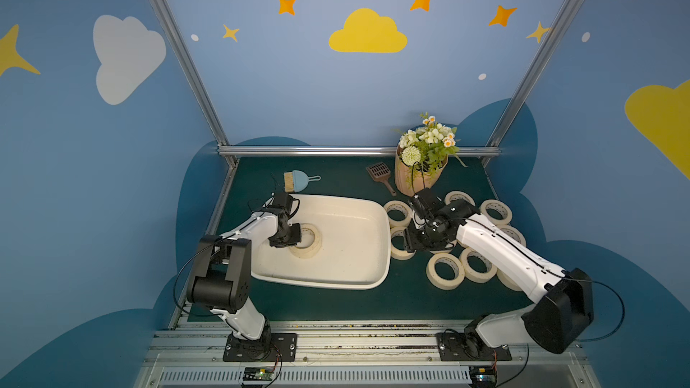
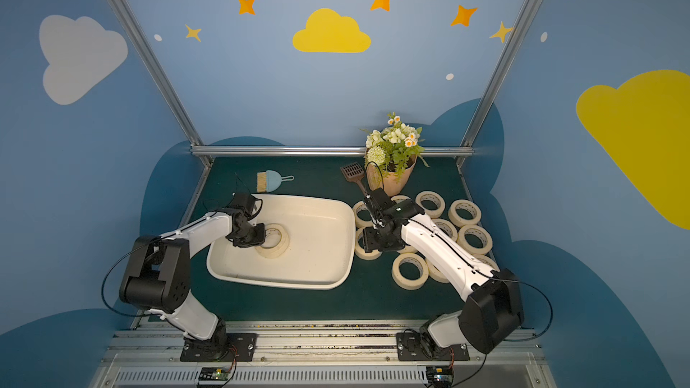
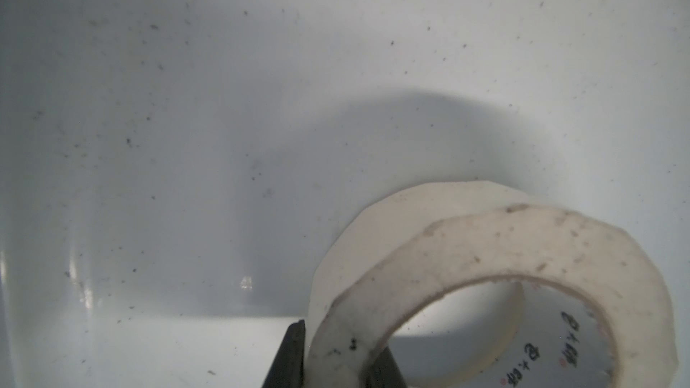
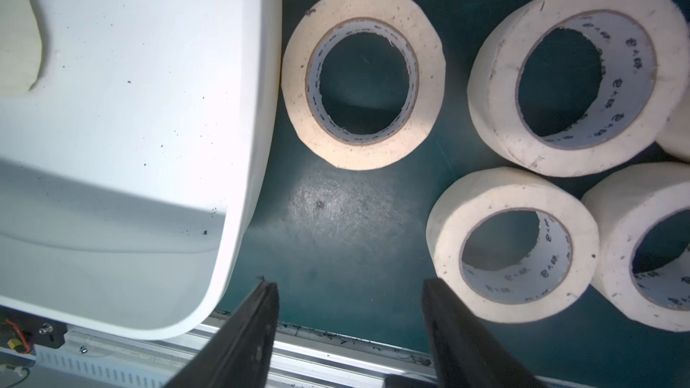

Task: Take out the art tape in the storage box
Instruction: Pick up the art tape from the storage box.

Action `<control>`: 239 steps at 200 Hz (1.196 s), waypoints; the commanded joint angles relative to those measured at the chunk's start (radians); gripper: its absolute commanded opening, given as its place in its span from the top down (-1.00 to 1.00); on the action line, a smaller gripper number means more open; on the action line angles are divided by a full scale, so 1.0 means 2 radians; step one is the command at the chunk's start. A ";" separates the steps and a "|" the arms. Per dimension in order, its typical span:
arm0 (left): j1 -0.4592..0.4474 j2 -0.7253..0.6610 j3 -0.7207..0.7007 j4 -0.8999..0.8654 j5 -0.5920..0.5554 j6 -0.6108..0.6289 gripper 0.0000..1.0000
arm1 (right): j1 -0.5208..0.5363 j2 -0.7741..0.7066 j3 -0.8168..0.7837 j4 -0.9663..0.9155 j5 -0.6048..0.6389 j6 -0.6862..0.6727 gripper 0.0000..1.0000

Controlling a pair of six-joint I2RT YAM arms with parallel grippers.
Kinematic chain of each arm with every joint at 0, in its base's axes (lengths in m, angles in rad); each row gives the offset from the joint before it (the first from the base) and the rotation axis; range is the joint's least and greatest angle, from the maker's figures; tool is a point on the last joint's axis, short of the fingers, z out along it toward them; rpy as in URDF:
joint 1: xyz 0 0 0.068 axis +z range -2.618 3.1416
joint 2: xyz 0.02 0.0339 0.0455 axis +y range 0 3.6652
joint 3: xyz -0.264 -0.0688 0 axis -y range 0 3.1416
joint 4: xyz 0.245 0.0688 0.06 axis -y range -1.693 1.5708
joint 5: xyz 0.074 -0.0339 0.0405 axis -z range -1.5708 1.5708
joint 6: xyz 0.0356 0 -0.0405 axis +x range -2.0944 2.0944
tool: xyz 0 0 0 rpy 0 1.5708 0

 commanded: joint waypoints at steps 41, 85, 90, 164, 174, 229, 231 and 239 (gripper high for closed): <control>-0.010 -0.038 0.041 -0.050 -0.013 0.016 0.93 | 0.013 -0.018 0.012 -0.041 0.002 0.027 -0.33; -0.090 -0.077 0.096 -0.086 -0.015 0.005 0.93 | 0.033 -0.002 0.061 -0.044 -0.006 0.028 -0.33; -0.102 -0.075 0.104 -0.089 -0.015 0.002 0.93 | 0.037 0.001 0.068 -0.044 -0.007 0.028 -0.34; -0.229 -0.040 0.176 -0.108 -0.008 -0.026 0.93 | 0.084 0.051 0.131 -0.001 -0.044 0.042 -0.34; -0.245 -0.031 0.186 -0.109 -0.002 -0.028 0.93 | 0.083 0.056 0.135 0.002 -0.043 0.045 -0.35; -0.298 0.009 0.235 -0.100 0.014 -0.036 0.93 | 0.082 0.079 0.139 0.029 -0.051 0.052 -0.38; -0.300 0.009 0.236 -0.100 0.014 -0.036 0.93 | 0.082 0.080 0.139 0.030 -0.051 0.053 -0.38; -0.303 0.008 0.238 -0.097 0.017 -0.038 0.93 | 0.080 0.082 0.134 0.035 -0.052 0.054 -0.38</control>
